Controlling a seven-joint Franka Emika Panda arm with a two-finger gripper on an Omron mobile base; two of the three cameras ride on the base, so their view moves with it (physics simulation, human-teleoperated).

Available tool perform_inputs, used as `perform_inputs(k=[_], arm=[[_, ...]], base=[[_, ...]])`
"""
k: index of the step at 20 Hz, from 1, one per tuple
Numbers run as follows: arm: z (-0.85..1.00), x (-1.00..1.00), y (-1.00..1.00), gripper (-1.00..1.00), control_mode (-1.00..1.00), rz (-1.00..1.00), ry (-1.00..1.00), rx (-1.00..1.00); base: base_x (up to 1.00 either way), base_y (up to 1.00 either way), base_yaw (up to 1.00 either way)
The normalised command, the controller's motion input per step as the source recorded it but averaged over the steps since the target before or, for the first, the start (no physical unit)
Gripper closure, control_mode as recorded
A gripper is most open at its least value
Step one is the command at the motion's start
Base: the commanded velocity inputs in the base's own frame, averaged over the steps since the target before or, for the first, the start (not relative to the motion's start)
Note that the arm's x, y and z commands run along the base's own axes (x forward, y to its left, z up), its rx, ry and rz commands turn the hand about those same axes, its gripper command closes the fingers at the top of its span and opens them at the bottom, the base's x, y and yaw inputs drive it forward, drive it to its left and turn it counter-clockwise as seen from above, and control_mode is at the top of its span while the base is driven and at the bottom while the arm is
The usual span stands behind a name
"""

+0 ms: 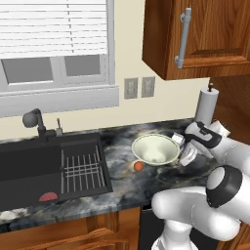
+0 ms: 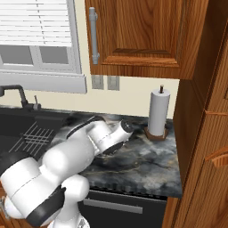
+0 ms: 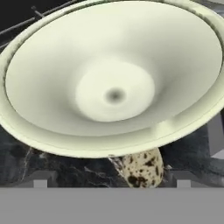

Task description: Gather the eggs and milk located in the vicinity of the sink area and place them right next to the bowl.

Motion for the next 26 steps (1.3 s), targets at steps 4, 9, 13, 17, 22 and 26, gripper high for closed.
perform_inputs(k=[4,9,13,17,22,26], arm=[[0.37,-0.03,0.15,-1.00,-1.00,-0.12,0.20,0.00],[0.38,-0.27,0.15,-1.00,-1.00,-0.17,0.21,0.00],[0.36,-0.41,0.11,-1.00,-1.00,-0.22,0.19,0.00],[0.34,-0.61,0.11,-1.00,-1.00,-0.22,0.11,0.00],[0.39,-0.88,0.18,-1.00,-1.00,-0.20,0.01,0.00],[0.56,-0.86,0.31,-1.00,-1.00,-0.18,-0.09,-0.04]], base=[[0.00,0.00,0.00],[0.00,0.00,0.00],[0.00,0.00,0.00],[0.00,0.00,0.00],[0.00,0.00,0.00],[0.00,0.00,0.00]])
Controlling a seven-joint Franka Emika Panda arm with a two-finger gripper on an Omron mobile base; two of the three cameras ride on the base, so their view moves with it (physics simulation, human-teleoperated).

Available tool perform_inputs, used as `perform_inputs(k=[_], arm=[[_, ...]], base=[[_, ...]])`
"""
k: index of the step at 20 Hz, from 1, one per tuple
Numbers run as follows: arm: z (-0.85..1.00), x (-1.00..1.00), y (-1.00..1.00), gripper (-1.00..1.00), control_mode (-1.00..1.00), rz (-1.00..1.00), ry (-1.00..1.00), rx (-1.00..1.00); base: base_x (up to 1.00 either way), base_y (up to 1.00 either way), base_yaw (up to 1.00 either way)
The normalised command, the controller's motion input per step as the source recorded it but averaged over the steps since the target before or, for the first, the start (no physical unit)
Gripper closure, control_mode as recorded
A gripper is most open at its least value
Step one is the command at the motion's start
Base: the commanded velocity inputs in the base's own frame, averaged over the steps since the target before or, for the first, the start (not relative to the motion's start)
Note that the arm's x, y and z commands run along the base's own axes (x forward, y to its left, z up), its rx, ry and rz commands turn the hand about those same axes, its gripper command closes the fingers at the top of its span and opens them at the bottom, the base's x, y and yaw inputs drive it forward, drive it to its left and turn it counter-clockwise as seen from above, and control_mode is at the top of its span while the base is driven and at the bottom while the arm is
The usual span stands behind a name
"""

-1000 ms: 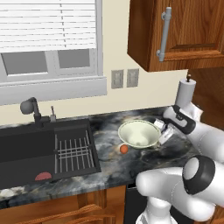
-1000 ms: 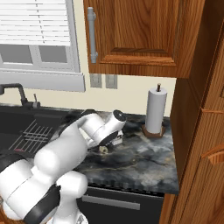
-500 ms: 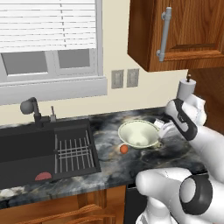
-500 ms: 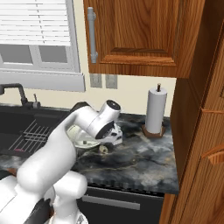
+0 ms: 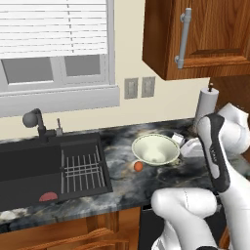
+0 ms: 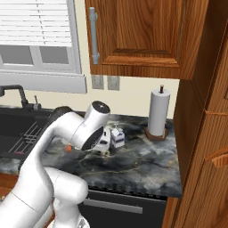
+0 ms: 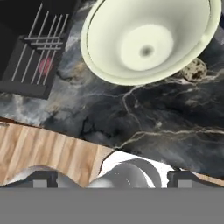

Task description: Gather the eggs and milk located in the vicinity of the sink area and place them right next to the bowl.

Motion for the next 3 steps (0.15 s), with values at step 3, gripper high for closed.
perform_inputs(k=[3], arm=[[0.50,-0.73,0.34,-1.00,-1.00,-0.13,-0.16,-0.13]], base=[[0.00,0.00,0.00]])
